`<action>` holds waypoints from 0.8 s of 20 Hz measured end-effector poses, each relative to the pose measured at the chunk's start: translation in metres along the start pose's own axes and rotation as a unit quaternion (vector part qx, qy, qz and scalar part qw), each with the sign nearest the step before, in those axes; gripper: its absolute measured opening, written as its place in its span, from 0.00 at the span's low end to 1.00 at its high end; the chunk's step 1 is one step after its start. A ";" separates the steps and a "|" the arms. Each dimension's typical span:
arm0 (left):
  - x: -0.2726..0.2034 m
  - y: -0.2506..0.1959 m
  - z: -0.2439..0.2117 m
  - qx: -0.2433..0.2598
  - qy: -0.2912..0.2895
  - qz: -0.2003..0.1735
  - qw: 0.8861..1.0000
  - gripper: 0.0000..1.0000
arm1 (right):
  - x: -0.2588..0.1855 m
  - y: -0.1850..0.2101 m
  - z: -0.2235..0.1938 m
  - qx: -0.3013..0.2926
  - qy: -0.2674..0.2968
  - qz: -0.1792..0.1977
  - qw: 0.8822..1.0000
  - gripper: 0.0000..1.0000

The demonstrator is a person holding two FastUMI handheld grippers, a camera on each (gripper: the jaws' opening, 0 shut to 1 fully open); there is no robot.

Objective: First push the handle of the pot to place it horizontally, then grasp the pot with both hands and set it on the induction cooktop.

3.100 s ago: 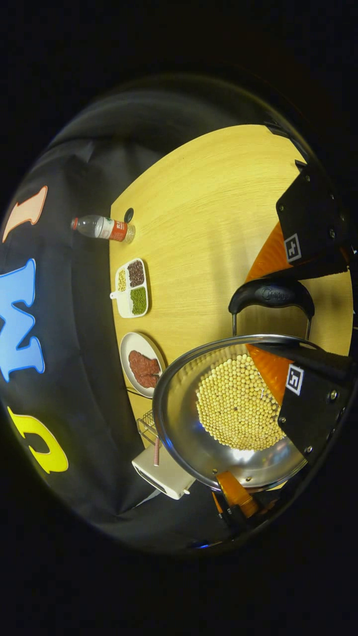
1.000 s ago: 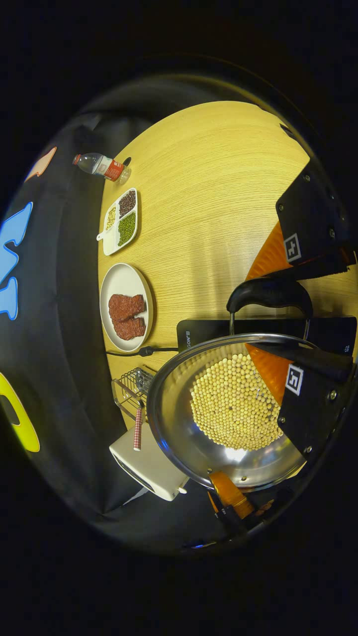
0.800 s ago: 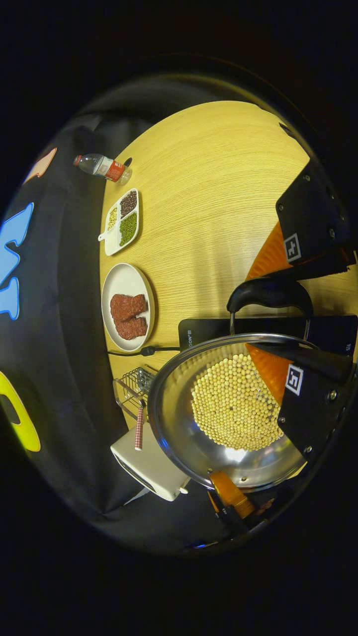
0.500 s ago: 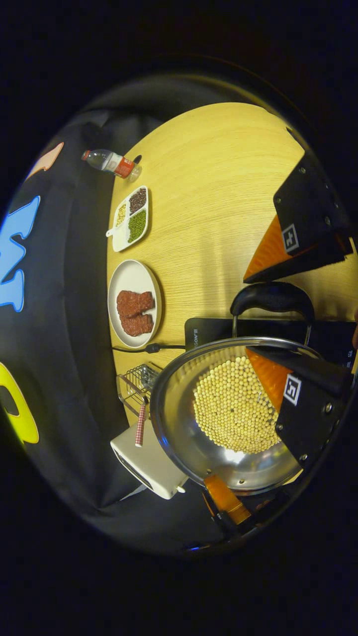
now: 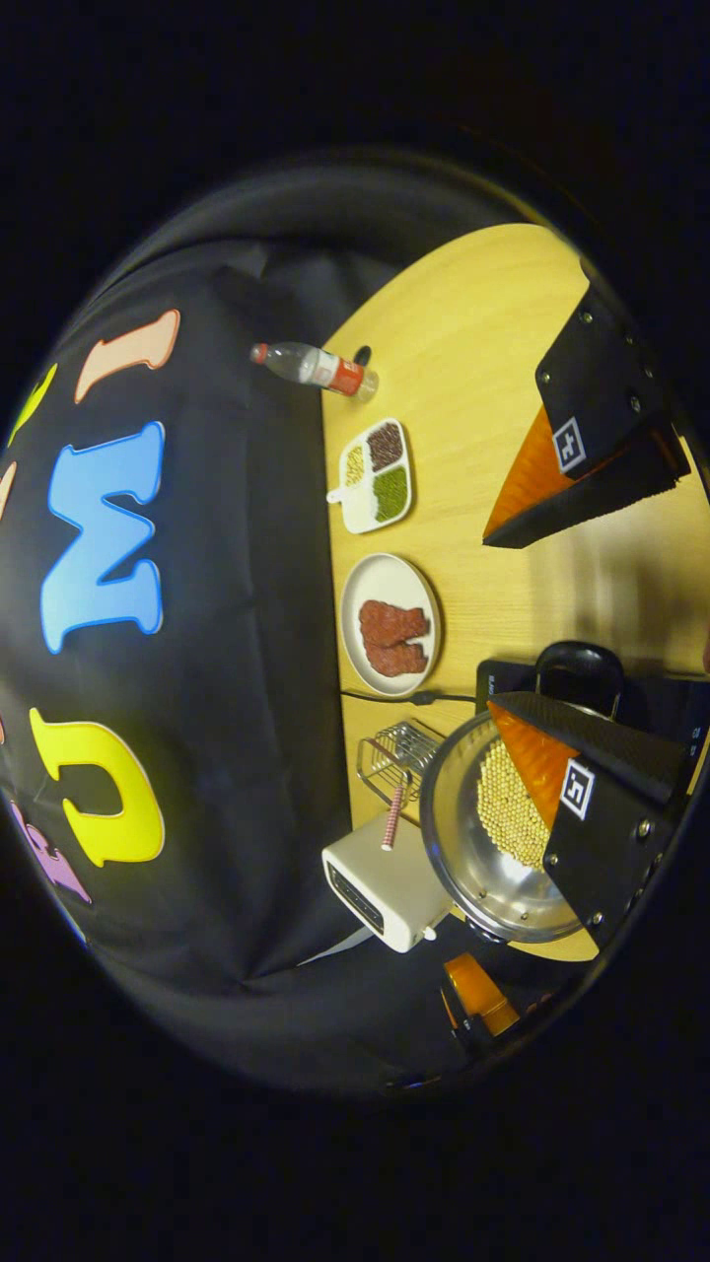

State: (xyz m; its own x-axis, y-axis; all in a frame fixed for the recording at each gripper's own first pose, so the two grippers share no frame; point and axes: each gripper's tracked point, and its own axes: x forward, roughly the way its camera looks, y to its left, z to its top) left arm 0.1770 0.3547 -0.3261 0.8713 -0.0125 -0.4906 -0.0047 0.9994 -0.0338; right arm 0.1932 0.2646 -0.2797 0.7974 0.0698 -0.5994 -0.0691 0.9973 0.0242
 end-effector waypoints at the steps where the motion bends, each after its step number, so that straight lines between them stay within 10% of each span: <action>1: -0.011 -0.010 0.012 0.000 -0.012 -0.002 1.000 0.97 | -0.009 -0.007 0.008 -0.002 -0.011 0.000 1.000 0.90; 16: -0.167 -0.255 0.184 0.007 -0.199 -0.039 0.979 0.99 | -0.178 -0.160 0.148 0.001 -0.205 -0.017 0.979 0.89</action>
State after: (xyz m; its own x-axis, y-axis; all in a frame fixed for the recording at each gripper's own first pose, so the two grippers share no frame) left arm 0.1227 0.1081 -0.0753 0.9909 -0.0779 -0.1095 0.0735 0.9963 -0.0436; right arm 0.1509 0.0963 -0.0583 0.9729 0.0386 -0.2278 -0.0369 0.9992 0.0118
